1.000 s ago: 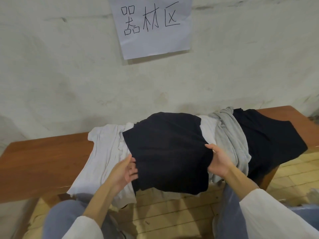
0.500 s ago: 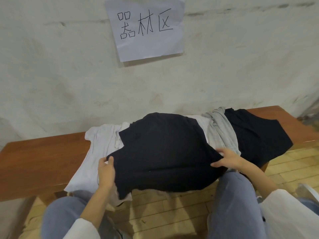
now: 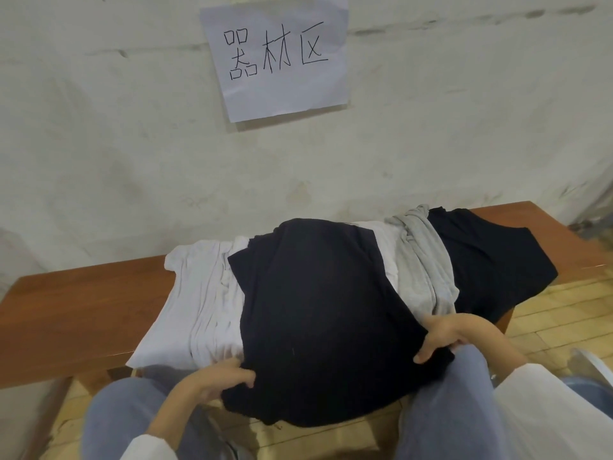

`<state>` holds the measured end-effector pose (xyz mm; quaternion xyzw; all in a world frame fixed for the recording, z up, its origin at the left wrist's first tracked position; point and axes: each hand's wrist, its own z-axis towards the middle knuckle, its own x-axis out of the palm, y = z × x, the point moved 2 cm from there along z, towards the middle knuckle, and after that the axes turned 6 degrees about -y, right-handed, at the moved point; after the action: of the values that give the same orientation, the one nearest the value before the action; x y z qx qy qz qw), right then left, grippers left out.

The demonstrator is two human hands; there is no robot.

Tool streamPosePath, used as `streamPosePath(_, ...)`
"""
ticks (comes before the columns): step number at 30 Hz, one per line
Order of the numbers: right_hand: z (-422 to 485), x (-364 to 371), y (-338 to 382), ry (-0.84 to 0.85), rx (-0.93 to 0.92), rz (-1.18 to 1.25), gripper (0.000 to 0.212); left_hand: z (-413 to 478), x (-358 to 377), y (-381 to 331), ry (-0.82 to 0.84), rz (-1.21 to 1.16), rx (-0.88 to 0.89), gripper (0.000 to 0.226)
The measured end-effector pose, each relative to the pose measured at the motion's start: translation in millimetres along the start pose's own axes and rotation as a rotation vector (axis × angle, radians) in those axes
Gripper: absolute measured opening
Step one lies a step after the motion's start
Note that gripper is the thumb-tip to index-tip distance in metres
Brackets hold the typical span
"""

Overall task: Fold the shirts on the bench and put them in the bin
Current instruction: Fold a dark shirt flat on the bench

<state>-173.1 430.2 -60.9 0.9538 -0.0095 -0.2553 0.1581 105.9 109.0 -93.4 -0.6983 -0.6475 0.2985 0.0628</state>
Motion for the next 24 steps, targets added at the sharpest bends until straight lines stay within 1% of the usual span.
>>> streamPosePath(2, -5, -3, -3, -0.002, -0.013, 0.085, 0.092, -2, 1, 5, -0.061, -0.114, 0.001, 0.040)
streamPosePath(4, -13, -11, -4, 0.017, -0.039, 0.180, 0.075, -9, -3, 7, -0.105, -0.153, 0.018, 0.038)
streamPosePath(7, -40, -29, -1, 0.050, -0.098, 0.308, 0.054, -37, -16, 5, -0.069, -0.388, 0.016, 0.038)
streamPosePath(9, -51, -42, 4, 0.071, -0.219, 0.467, 0.053, -62, -28, -4, -0.022, -0.548, 0.101, 0.036)
streamPosePath(11, -52, -57, 17, -0.003, -0.361, 0.713, 0.046, -78, -44, -23, -0.062, -0.692, 0.229, 0.031)
streamPosePath(12, -54, -61, 27, 0.068, -0.420, 0.866, 0.040, -81, -53, -34, -0.111, -0.803, 0.263, 0.025)
streamPosePath(13, -47, -62, 37, 0.159, -0.501, 1.032, 0.039, -78, -60, -43, -0.149, -0.906, 0.280, 0.020)
streamPosePath(14, -36, -60, 48, 0.284, -0.570, 1.210, 0.041, -71, -65, -49, -0.166, -1.037, 0.245, 0.017)
streamPosePath(15, -30, -58, 58, 0.374, -0.541, 1.391, 0.043, -63, -66, -56, -0.130, -1.202, 0.197, 0.016)
streamPosePath(16, -24, -56, 64, 0.316, -0.423, 1.530, 0.040, -56, -65, -62, -0.106, -1.303, 0.151, 0.016)
streamPosePath(17, -18, -53, 69, 0.260, -0.355, 1.594, 0.033, -47, -62, -66, -0.116, -1.329, 0.107, 0.019)
streamPosePath(18, -13, -46, 74, 0.201, -0.359, 1.583, 0.028, -39, -58, -68, -0.128, -1.291, 0.082, 0.024)
streamPosePath(19, -10, -39, 77, 0.144, -0.364, 1.554, 0.028, -31, -56, -67, -0.136, -1.239, 0.076, 0.026)
streamPosePath(20, -4, -36, 75, 0.107, -0.367, 1.532, 0.029, -25, -52, -66, -0.149, -1.165, 0.074, 0.027)
streamPosePath(21, 4, -35, 75, 0.020, -0.348, 1.490, 0.031, -21, -50, -64, -0.198, -1.041, 0.063, 0.025)
streamPosePath(22, 8, -32, 74, -0.098, -0.300, 1.411, 0.030, -15, -50, -60, -0.270, -0.892, 0.042, 0.022)
streamPosePath(24, 18, -27, 66, -0.382, -0.191, 1.105, 0.022, -6, -51, -52, -0.461, -0.580, 0.014, 0.026)
